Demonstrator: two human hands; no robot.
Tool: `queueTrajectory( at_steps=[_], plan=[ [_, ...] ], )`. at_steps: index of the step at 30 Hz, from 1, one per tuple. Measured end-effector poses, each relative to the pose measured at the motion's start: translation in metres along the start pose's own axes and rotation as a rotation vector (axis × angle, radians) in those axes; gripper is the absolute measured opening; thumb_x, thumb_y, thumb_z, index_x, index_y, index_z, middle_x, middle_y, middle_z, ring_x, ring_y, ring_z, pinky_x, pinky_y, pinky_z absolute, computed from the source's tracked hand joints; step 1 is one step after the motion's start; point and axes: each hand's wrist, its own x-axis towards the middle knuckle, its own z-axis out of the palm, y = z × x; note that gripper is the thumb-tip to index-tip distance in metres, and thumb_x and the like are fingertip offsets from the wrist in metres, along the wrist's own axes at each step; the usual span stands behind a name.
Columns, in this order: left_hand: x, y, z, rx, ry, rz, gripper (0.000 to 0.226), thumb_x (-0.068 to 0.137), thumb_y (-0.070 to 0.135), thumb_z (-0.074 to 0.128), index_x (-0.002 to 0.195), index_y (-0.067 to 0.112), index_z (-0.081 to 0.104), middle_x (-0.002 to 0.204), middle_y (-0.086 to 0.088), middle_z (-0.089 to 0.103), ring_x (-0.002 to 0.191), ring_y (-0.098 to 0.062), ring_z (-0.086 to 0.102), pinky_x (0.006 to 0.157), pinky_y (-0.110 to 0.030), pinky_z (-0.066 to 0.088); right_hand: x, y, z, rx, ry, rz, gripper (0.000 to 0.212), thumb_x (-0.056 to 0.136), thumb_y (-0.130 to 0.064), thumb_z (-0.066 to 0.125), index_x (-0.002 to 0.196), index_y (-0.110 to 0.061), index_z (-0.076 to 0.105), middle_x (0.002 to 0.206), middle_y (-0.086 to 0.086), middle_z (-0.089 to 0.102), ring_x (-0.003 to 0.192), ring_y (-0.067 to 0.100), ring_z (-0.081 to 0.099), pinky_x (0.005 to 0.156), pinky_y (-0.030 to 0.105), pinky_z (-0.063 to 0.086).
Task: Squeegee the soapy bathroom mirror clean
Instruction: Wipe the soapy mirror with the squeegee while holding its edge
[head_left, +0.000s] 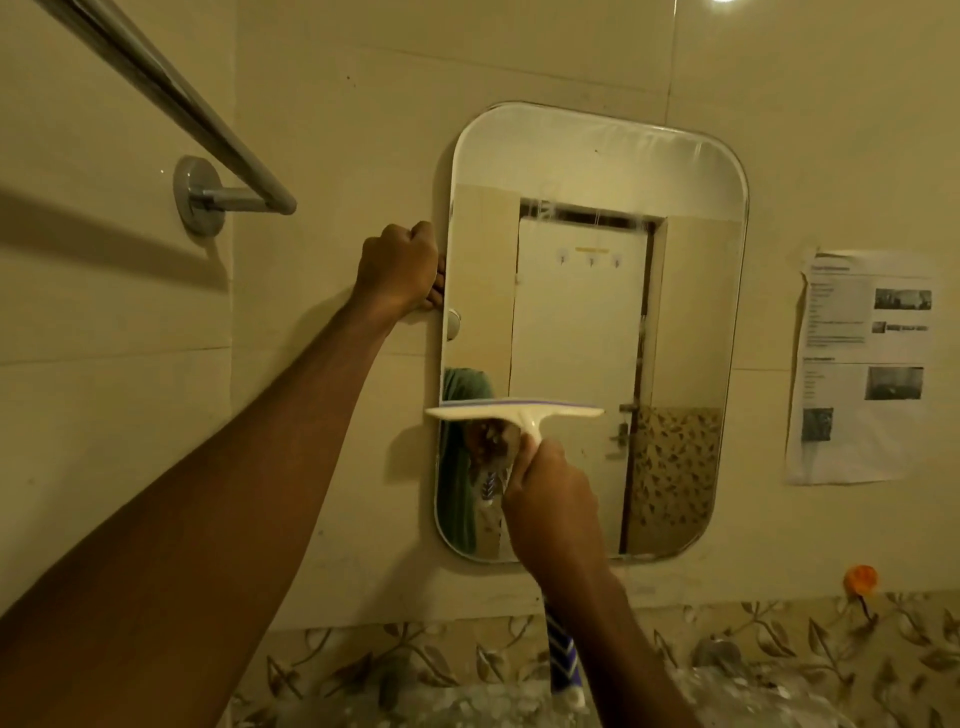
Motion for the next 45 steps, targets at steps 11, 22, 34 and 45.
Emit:
queueTrajectory(
  at_steps=[11, 22, 34, 45],
  plan=[
    [-0.018, -0.014, 0.001, 0.128, 0.016, 0.086, 0.052, 0.096, 0.046, 0.048, 0.077, 0.003, 0.071, 0.069, -0.010, 0.071, 0.055, -0.018, 0.068, 0.060, -0.027, 0.059, 0.022, -0.026, -0.031, -0.014, 0.051, -0.094, 0.022, 0.104, -0.034, 0.032, 0.097, -0.019, 0.047, 0.069, -0.012, 0.048, 0.056, 0.000, 0.048, 0.044, 0.010, 0.029],
    [-0.033, -0.029, 0.000, 0.113, -0.017, 0.107, 0.046, 0.094, 0.045, 0.055, 0.076, 0.006, 0.071, 0.063, -0.005, 0.069, 0.047, -0.011, 0.065, 0.052, -0.020, 0.057, -0.034, 0.040, 0.027, -0.059, 0.035, 0.047, 0.030, 0.102, -0.035, 0.037, 0.113, -0.014, 0.055, 0.081, -0.007, 0.059, 0.058, -0.003, 0.050, 0.046, 0.011, 0.029],
    [-0.068, -0.059, 0.001, -0.009, -0.036, 0.001, 0.044, 0.091, 0.045, 0.059, 0.080, 0.005, 0.073, 0.065, -0.004, 0.070, 0.051, -0.013, 0.068, 0.053, -0.021, 0.057, -0.018, 0.017, 0.000, -0.047, 0.093, -0.032, 0.027, 0.104, -0.034, 0.031, 0.095, -0.018, 0.051, 0.068, -0.013, 0.048, 0.055, -0.002, 0.046, 0.043, 0.011, 0.025],
    [-0.069, -0.066, 0.002, -0.050, -0.040, 0.000, 0.038, 0.089, 0.045, 0.063, 0.075, 0.011, 0.072, 0.066, -0.004, 0.070, 0.055, -0.015, 0.070, 0.056, -0.023, 0.058, -0.071, 0.066, 0.044, -0.126, 0.021, 0.090, 0.034, 0.104, -0.036, 0.029, 0.102, -0.013, 0.054, 0.062, -0.011, 0.048, 0.047, 0.000, 0.045, 0.035, 0.014, 0.027]
  ],
)
